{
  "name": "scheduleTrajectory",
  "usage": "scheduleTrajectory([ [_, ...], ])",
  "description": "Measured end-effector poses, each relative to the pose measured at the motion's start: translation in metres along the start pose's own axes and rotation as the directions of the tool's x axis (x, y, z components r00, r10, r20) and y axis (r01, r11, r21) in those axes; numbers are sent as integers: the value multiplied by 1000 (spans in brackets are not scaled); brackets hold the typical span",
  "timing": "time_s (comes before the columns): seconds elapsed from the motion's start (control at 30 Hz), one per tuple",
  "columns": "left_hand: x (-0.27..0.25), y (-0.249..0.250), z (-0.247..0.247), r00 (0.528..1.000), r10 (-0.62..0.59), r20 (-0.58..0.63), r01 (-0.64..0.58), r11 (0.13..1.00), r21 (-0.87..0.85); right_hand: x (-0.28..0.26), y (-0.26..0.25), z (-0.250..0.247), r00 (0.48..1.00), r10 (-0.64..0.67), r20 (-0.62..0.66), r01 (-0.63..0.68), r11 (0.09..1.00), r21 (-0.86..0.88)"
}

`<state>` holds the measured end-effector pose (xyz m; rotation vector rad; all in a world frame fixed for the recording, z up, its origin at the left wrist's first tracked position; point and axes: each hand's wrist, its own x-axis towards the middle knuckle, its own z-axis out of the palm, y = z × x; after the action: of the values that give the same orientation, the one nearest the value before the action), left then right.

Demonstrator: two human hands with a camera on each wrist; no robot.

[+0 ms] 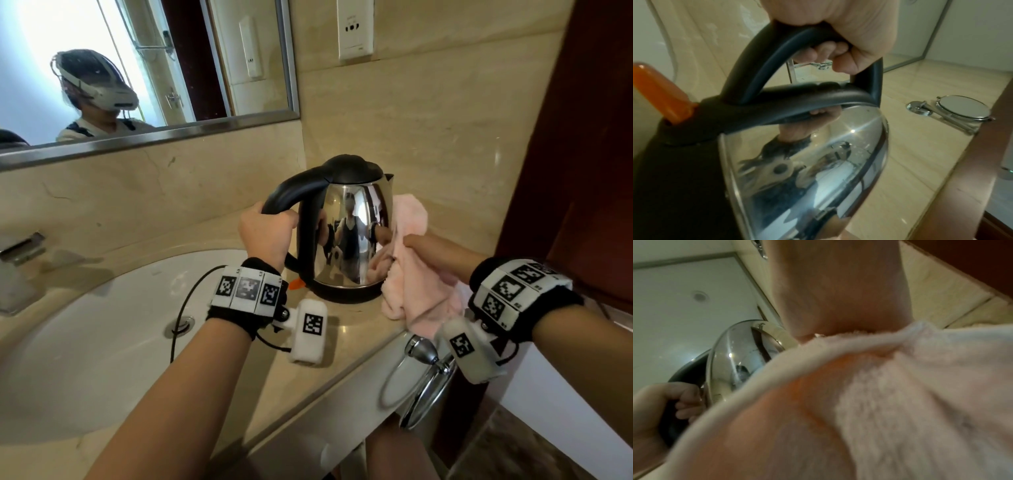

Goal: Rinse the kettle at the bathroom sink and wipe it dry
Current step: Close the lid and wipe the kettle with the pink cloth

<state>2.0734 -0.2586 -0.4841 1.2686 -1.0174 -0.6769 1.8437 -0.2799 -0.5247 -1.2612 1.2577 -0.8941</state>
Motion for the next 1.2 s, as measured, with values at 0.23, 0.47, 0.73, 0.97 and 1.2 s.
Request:
scheduleTrajectory([
  [0.23,0,19,-19,997,64,-32,-65,998,-16,20,3,15,958,-148,-246,97,974,-206],
  [0.47,14,49,-48,993,81,-82,-89,991,-101,47,-3,40,886,-225,-406,79,935,-346],
  [0.73,22,71,-63,990,58,-131,-75,989,-126,50,-73,36,744,-358,-564,298,933,-200],
  [0.97,13,73,-61,988,33,-154,-52,991,-123,-38,-109,79,733,-609,-301,600,789,-135],
  [1.2,-13,65,-45,976,50,-212,-71,993,-95,-77,-118,113,897,-400,188,403,915,20],
])
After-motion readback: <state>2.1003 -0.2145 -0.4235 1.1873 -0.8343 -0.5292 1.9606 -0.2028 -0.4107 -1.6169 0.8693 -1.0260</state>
